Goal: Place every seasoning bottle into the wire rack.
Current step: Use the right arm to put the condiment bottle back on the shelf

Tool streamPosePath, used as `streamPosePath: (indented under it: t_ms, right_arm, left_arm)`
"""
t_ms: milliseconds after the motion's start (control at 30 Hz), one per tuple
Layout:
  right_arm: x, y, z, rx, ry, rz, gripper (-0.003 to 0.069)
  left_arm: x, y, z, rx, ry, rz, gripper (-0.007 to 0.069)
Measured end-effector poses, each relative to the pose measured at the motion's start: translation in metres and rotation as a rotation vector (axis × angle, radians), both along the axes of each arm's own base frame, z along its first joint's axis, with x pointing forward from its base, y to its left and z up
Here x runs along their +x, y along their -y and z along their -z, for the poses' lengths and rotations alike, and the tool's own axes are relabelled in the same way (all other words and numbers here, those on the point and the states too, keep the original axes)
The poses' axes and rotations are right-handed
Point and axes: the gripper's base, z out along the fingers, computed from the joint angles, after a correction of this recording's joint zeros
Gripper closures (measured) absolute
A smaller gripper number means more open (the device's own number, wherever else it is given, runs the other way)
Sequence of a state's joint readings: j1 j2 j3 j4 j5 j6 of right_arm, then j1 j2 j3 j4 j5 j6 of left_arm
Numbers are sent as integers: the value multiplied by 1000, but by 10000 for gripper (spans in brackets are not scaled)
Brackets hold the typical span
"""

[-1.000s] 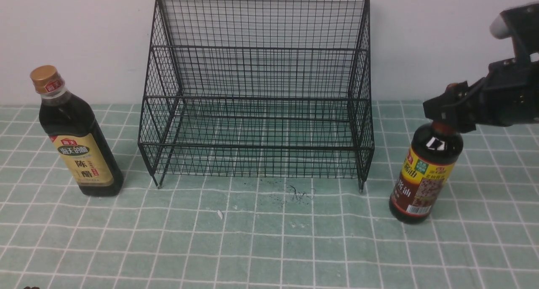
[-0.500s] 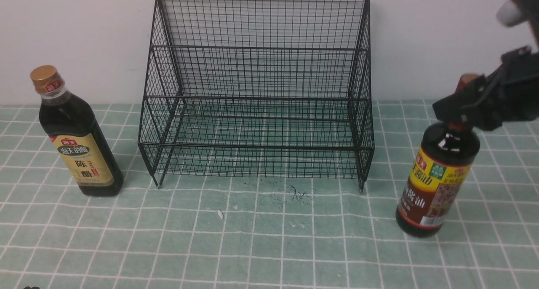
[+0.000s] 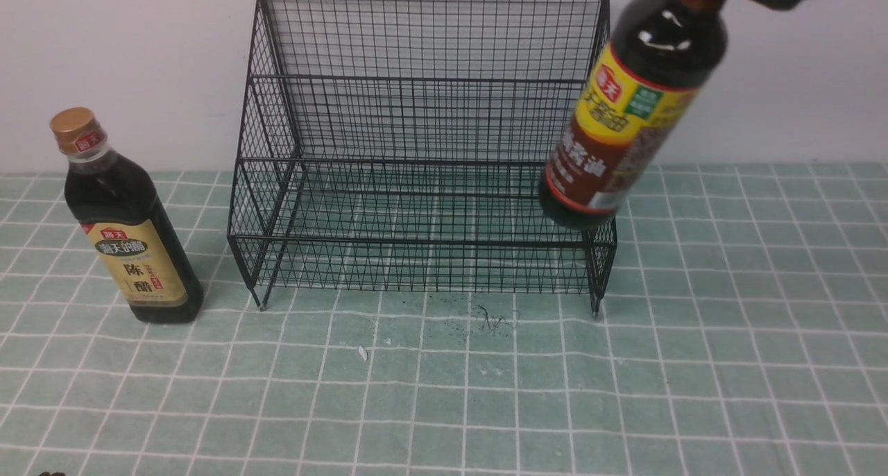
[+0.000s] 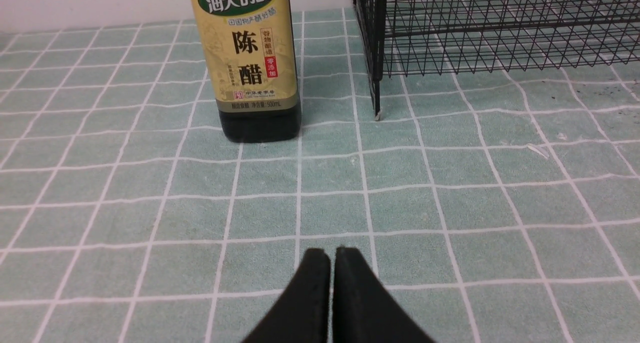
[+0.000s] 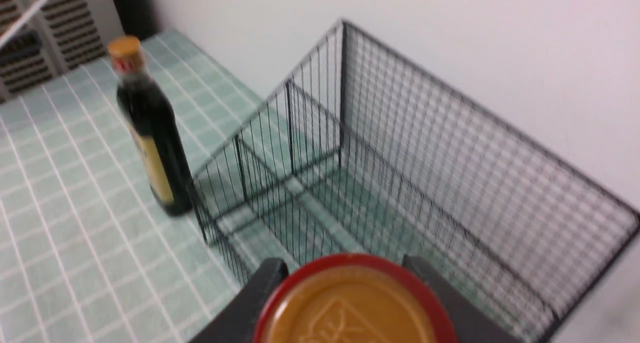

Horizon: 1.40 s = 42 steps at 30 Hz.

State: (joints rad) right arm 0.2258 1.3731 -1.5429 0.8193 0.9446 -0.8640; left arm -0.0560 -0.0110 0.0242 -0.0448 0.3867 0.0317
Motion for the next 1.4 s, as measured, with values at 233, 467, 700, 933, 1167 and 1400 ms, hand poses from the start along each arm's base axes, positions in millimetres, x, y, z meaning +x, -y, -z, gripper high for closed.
streamPosePath:
  t_ms: [233,467,700,933,1167,1400]
  right_arm:
    - [60,-19,11,29,44,69,391]
    - [107,-27,28,36,59,121,391]
    - [133,-32,46,74,43,166,391]
    - [147,-32,54,91,60,207,391]
    - [158,-32,68,83,78,257,391]
    - [161,-36,87,39,17,206,391]
  left_arm:
    - [0,0,0,0,0,0,631]
    - [0,0,0,0,0,0,631]
    - [0,0,0,0,0,0,631]
    - [0,0,0,0,0,0,631]
    - [0,0,0,0,0,0,631]
    - [0,0,0,0,0,0,631]
